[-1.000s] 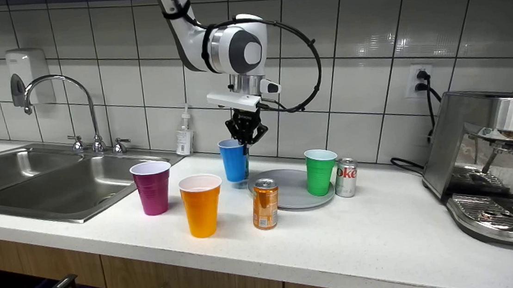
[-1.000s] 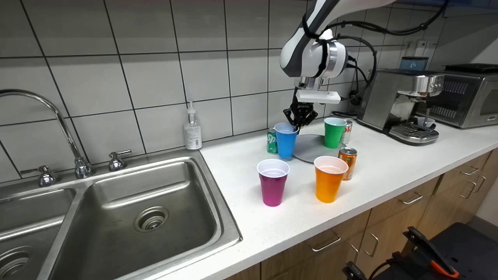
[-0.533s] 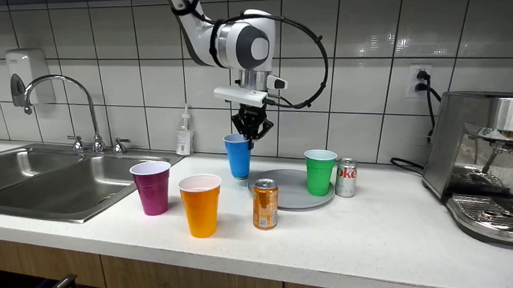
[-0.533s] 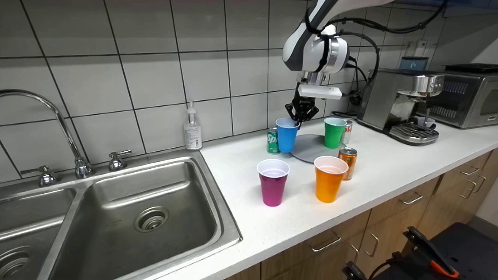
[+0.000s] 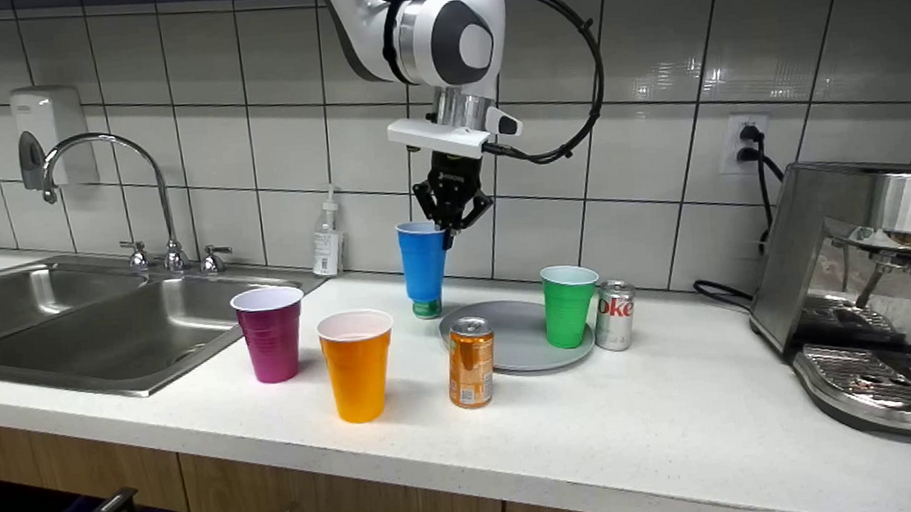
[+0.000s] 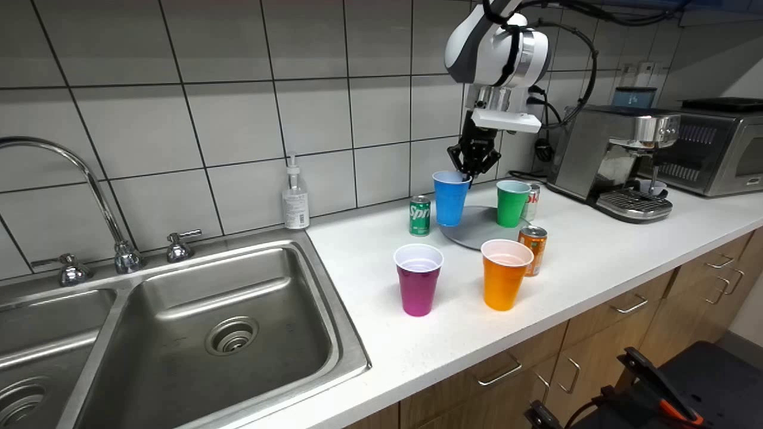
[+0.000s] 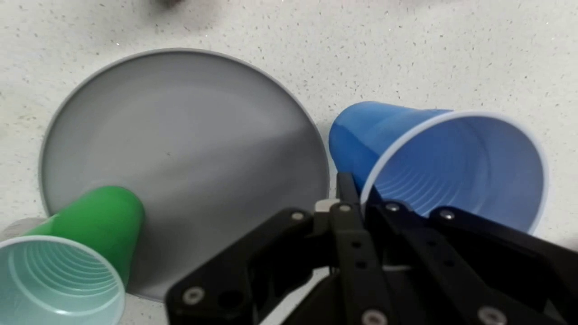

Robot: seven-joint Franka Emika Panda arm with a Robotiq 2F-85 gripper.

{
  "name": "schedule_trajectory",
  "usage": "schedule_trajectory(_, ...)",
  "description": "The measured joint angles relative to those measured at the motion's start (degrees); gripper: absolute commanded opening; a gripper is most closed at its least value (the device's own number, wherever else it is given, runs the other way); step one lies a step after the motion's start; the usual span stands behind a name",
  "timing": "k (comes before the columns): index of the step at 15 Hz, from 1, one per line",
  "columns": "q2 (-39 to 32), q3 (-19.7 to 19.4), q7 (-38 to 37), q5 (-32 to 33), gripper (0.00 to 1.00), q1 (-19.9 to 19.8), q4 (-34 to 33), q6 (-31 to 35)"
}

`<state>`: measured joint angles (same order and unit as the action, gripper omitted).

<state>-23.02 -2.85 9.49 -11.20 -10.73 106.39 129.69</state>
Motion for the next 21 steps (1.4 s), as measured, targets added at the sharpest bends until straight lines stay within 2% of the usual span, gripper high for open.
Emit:
schedule_trajectory(11,-1.6,-2.4,0.0,2.1,0.01,0.0,-0.8,0.5)
schedule_trajectory(21,-9.0,-3.2,-0.6,2.3,0.01,-0.2,-8.5,1.0)
